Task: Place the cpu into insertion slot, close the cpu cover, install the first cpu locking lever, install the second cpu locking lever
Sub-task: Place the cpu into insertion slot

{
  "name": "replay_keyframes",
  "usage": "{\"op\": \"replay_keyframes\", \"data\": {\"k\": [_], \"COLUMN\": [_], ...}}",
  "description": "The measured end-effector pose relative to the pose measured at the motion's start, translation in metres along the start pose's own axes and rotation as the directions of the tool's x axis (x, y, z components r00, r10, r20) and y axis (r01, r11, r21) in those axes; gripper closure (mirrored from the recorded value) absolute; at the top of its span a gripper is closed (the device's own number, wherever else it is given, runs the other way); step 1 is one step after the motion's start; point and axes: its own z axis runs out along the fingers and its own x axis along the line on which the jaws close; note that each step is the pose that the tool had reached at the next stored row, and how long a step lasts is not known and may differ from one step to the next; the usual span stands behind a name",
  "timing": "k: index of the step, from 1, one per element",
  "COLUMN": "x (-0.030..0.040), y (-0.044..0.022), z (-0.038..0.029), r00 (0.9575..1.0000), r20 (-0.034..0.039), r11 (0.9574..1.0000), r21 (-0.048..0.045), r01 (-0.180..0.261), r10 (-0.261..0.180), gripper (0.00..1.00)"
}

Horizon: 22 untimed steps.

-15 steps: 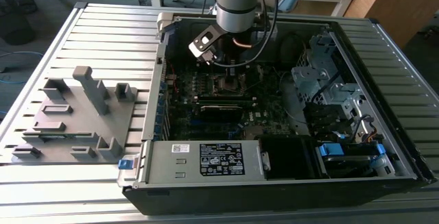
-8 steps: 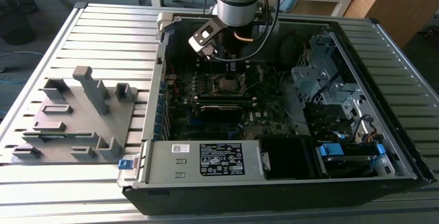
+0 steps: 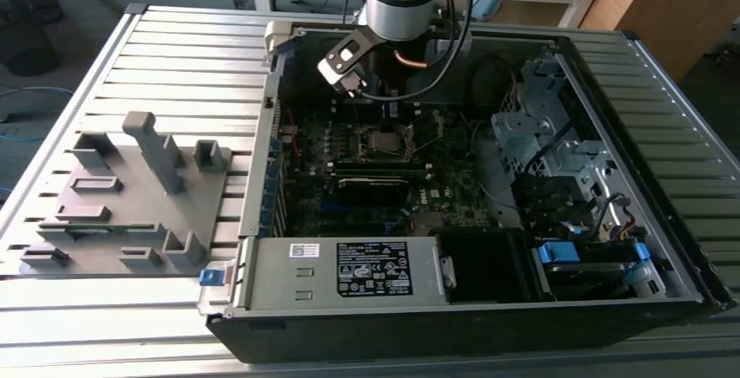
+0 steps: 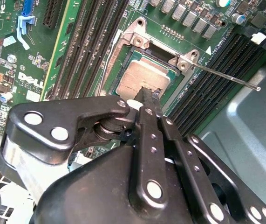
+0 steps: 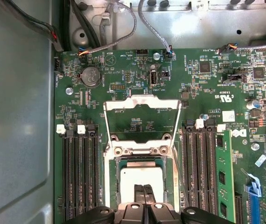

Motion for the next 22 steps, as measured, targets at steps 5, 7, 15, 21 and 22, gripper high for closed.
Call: {"op": "replay_keyframes", "data": {"k": [5, 7, 15, 21, 22], "x": [0.0, 0.0, 0.0, 0.0, 0.0], "y": [0.0001, 0.0001, 0.0002, 0.0002, 0.0001], "z": [-0.0012, -0.002, -0.0033, -0.0033, -0.0033], "r00": [1.0, 1.0, 1.0, 1.0, 1.0], "r20": [0.0, 0.0001, -0.0001, 0.0005, 0.0006], "r11": [1.0, 1.0, 1.0, 0.9999, 0.9999], "r21": [0.0, 0.0001, 0.0, 0.0105, 0.0113], "r01": [0.0, 0.0, 0.0, 0.0, 0.0], "r10": [0.0, 0.0, 0.0, 0.0, 0.0], "gripper": [0.9, 0.9, 0.9, 0.9, 0.9]}}
